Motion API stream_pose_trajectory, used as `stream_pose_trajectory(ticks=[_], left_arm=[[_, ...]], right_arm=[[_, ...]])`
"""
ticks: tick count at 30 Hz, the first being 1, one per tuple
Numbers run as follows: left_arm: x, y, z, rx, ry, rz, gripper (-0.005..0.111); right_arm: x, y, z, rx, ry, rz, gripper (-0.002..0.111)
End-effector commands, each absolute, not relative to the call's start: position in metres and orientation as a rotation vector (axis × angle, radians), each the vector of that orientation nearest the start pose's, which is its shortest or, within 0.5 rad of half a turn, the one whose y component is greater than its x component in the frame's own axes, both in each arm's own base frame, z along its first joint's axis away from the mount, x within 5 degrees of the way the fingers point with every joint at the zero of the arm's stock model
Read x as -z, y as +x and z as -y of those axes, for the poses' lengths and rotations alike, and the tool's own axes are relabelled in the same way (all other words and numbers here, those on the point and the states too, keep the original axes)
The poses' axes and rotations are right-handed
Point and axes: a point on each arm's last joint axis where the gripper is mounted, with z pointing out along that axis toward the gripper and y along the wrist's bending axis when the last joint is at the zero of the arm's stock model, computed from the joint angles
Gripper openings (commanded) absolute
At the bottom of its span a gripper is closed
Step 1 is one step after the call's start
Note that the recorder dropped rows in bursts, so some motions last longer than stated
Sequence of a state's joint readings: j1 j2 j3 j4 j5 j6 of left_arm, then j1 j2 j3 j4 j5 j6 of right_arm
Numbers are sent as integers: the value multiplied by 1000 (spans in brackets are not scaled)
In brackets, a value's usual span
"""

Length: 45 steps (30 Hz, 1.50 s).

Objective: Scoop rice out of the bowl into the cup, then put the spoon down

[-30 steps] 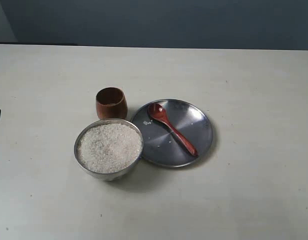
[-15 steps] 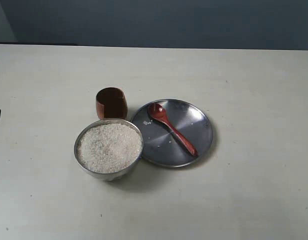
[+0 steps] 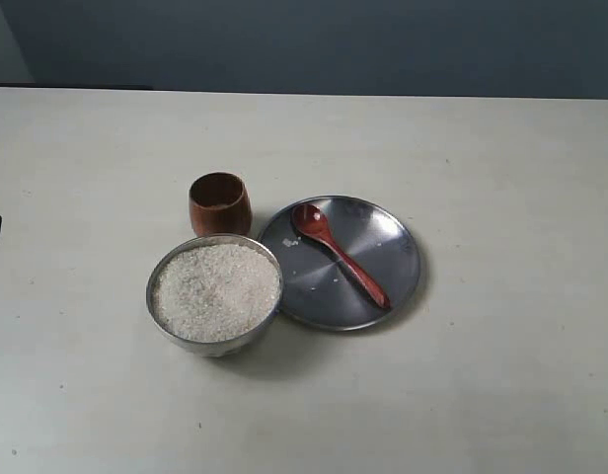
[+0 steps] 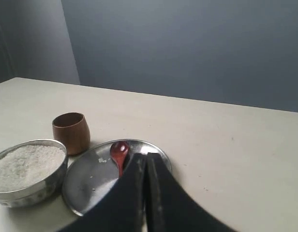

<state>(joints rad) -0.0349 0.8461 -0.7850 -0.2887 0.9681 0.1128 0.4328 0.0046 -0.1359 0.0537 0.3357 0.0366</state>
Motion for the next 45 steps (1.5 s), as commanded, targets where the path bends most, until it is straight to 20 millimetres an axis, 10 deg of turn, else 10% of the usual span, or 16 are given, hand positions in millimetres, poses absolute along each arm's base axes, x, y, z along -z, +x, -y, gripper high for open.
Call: stream_pose_trajectory(ticks=[1, 45], left_arm=[[-318, 144, 26, 327, 72, -2482, 0], [-318, 144, 26, 327, 72, -2482, 0]], right_arm=[[-227, 43, -21, -394, -307, -1671, 0], [-228, 48, -2, -78, 49, -1681, 0]])
